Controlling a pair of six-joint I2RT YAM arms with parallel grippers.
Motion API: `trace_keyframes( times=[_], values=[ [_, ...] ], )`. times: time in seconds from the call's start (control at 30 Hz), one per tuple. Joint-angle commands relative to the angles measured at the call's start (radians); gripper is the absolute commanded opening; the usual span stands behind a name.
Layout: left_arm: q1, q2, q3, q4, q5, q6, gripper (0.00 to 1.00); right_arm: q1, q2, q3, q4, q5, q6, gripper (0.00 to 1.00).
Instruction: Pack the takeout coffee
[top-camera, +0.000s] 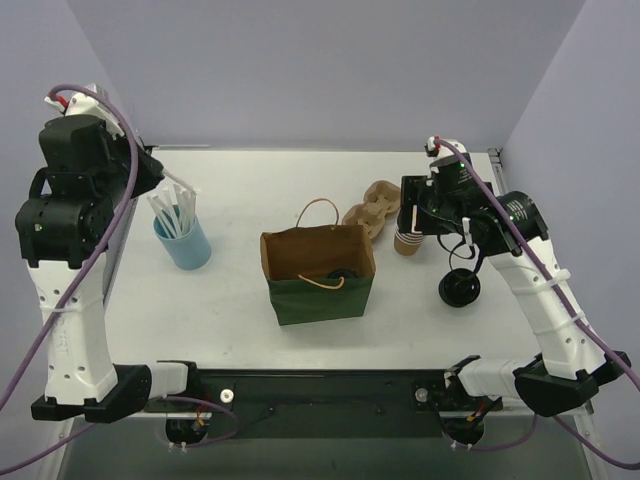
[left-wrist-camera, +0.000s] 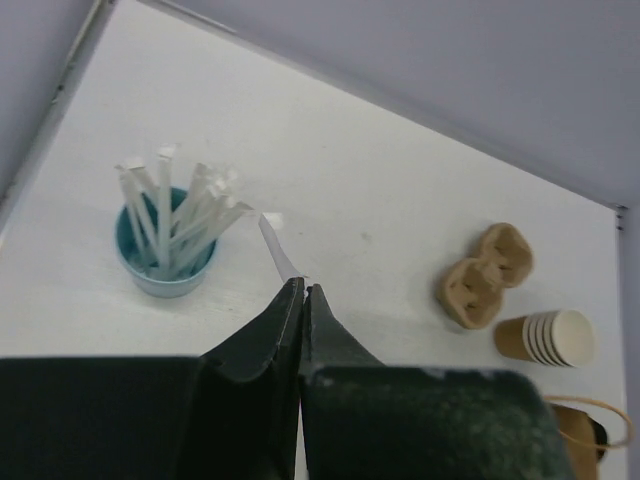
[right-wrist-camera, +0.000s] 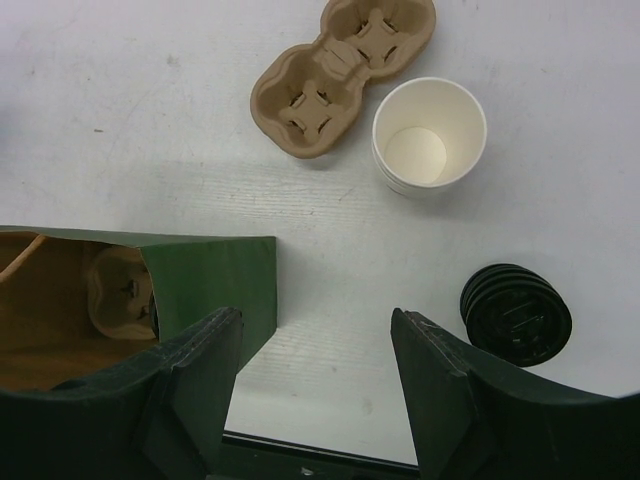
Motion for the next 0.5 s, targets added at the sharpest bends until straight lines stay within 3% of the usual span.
trace_keyframes(
  times=[0.0,0.23,0.33,0.47],
  values=[
    [0.001,-0.016,0.095,-0.026,0.288,-0.072,0.06,-0.006,0.030,0.052,-0.039,0.015,0.003,0.62],
    [0.001,-0.034,0.171,-0.015,0.672,-0.071,0.06,-0.008,0.049,0.077,-0.048,0.018,0.010,0.62],
    [0.001,-0.043,0.151,-0.010,0.764,-0.111,0.06,-0.008,0.057,0.086,-0.053,0.022,0.007,0.62],
    [0.001,-0.132,-0.039,0.172,0.931,-0.221,0.06,-0.008,0.063,0.095,-0.059,0.038,0.000,0.62]
  ],
)
